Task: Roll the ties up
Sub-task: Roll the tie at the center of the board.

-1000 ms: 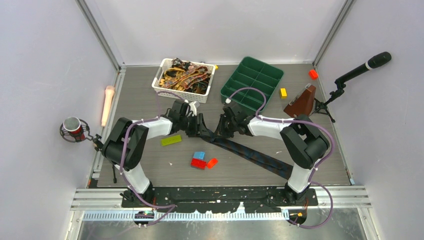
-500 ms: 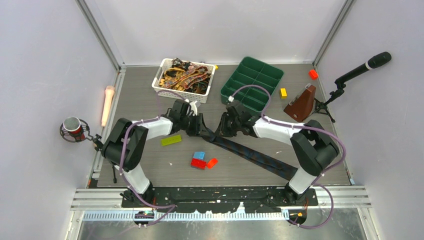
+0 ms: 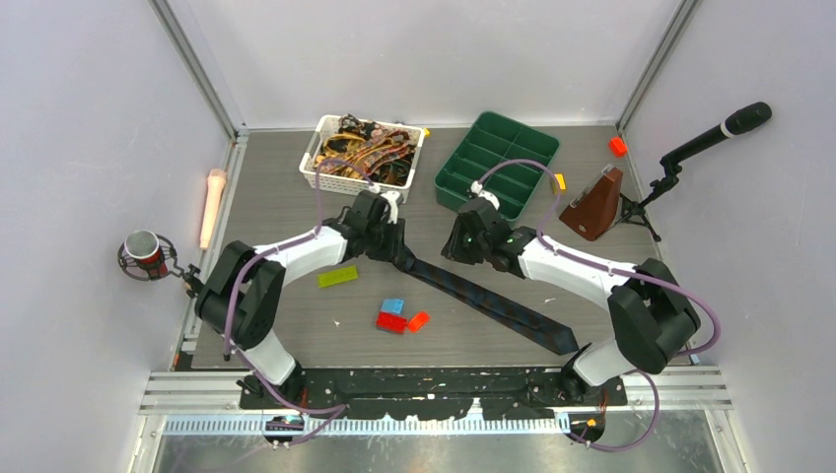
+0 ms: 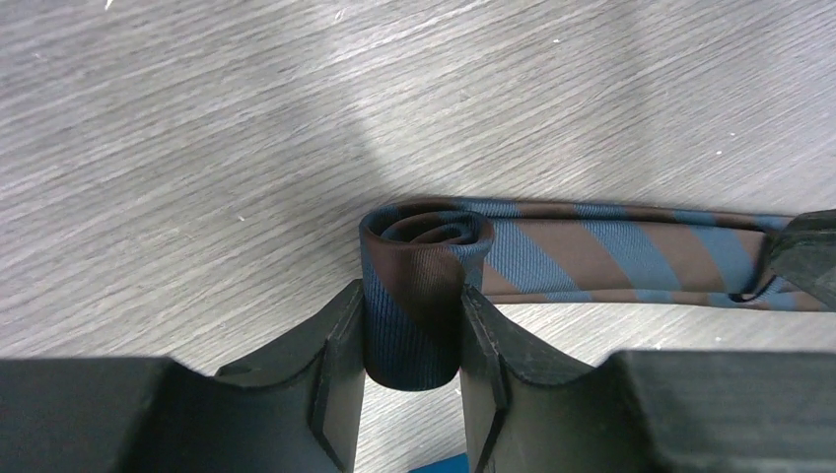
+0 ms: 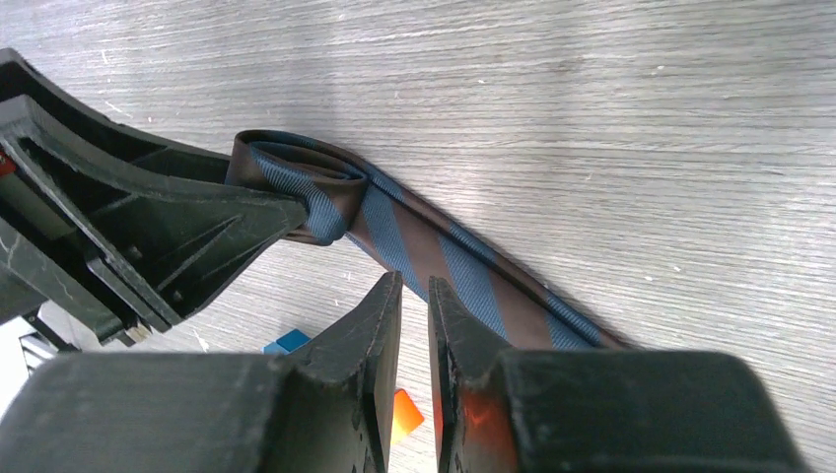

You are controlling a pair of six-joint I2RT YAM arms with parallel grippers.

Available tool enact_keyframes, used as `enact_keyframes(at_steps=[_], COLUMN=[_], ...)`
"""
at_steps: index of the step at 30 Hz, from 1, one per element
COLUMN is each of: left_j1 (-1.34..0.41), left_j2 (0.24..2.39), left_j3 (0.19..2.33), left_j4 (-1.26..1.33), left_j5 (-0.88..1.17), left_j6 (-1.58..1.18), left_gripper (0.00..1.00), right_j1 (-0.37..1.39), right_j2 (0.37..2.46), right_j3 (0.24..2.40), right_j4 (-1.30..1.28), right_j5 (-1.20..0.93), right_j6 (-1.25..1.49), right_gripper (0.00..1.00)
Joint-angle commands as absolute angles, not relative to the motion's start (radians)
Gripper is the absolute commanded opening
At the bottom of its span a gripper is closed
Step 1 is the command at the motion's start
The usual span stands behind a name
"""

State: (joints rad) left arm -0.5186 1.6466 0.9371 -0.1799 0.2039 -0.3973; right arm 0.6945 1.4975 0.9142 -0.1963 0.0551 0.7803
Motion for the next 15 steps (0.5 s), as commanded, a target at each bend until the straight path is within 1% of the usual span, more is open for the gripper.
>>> enact_keyframes(at_steps=[1,8,15], left_j1=[-0.587,-0.672,-0.721], left_j2=[1.611,1.618,1.633], left_j3=[0.998,1.038,1.075], left_j4=[-0.278,-0.345,-0.382], left_j5=[-0.027,-0.23,-0.367], left_j6=[-0.298,-0.252,-0.206], left_gripper=[0.37,0.36,0.35], right_j1=[0.701,0.7,0.699], right_j2=[1.448,1.441,1.432], right_j3=[0.909,0.894,0.886], right_j4=[-0.203,-0.207,-0.206], right_j5=[0.136,0.156,0.169], right_j6=[0.773,0.781,0.786], right_gripper=[0.22,0.22,0.22])
